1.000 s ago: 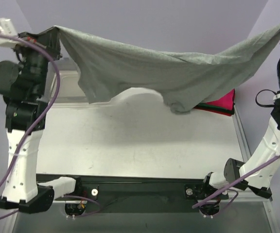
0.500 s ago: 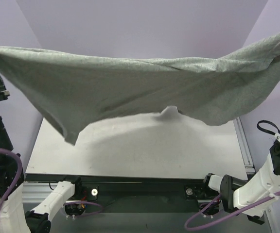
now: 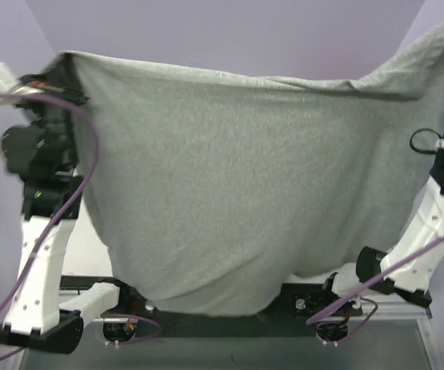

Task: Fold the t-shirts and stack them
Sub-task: Flatten out the tshirt

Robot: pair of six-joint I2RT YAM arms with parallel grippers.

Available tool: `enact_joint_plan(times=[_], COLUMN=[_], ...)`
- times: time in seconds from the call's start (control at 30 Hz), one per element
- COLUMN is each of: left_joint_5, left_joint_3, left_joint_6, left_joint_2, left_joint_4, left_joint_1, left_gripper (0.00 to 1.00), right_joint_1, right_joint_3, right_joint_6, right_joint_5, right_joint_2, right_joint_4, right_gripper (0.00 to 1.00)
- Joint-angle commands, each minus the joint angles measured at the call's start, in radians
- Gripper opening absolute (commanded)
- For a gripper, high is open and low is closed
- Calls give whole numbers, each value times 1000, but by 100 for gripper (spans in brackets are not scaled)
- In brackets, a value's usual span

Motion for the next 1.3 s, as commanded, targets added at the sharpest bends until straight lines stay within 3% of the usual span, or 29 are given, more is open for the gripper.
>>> enact_joint_plan(times=[0.0, 0.13, 0.2, 0.23, 0.27, 0.3, 0.33, 0.37, 0.4, 0.43, 0.47, 0.67, 0.8, 1.0, 1.1, 1.27], left_joint_5=[-11, 112, 188, 211, 227, 271, 290, 305, 322, 322, 322, 266, 195, 64, 89, 236], left_joint_3=[-76, -29, 81, 123, 185, 207, 226, 256, 266, 269, 261, 139, -40, -242, -335, -461], left_joint_6=[-18, -41, -54, -49, -48, -49, -58, -63, -68, -68, -68, -58, -40, -38, -89, -167], left_joint_2=[183, 392, 528, 568, 634, 659, 680, 706, 714, 719, 705, 590, 508, 403, 380, 394], left_joint_4=[-36, -111, -211, -286, -311, -337, -349, -358, -371, -386, -386, -398, -478, -616, -647, -627], left_joint_1=[22, 65, 81, 82, 81, 81, 81, 79, 76, 71, 68, 51, 25, -116, -188, -208], left_gripper=[0, 0, 0, 6, 19, 48, 64, 75, 82, 93, 95, 97, 97, 97, 97, 97], right_joint_1=[-7, 1, 4, 7, 10, 10, 12, 13, 15, 15, 16, 51, 107, 217, 219, 234], right_joint_3=[-4, 32, 27, 21, -2, -19, -32, -52, -86, -100, -120, -276, -425, -765, -957, -1222], right_joint_6=[73, 90, 101, 98, 96, 95, 90, 89, 87, 84, 83, -2, -81, -175, -141, -103], right_joint_5=[-68, -123, -151, -154, -157, -160, -158, -157, -161, -161, -163, -135, -94, -22, -51, -68], right_joint_2=[156, 290, 308, 318, 318, 313, 310, 305, 304, 296, 293, 217, 113, -73, -156, -264], right_joint_4=[-61, -186, -242, -256, -276, -285, -299, -307, -315, -327, -342, -344, -345, -348, -353, -381], right_gripper=[0, 0, 0, 0, 0, 0, 4, 17, 44, 86, 99, 100, 100, 100, 100, 100])
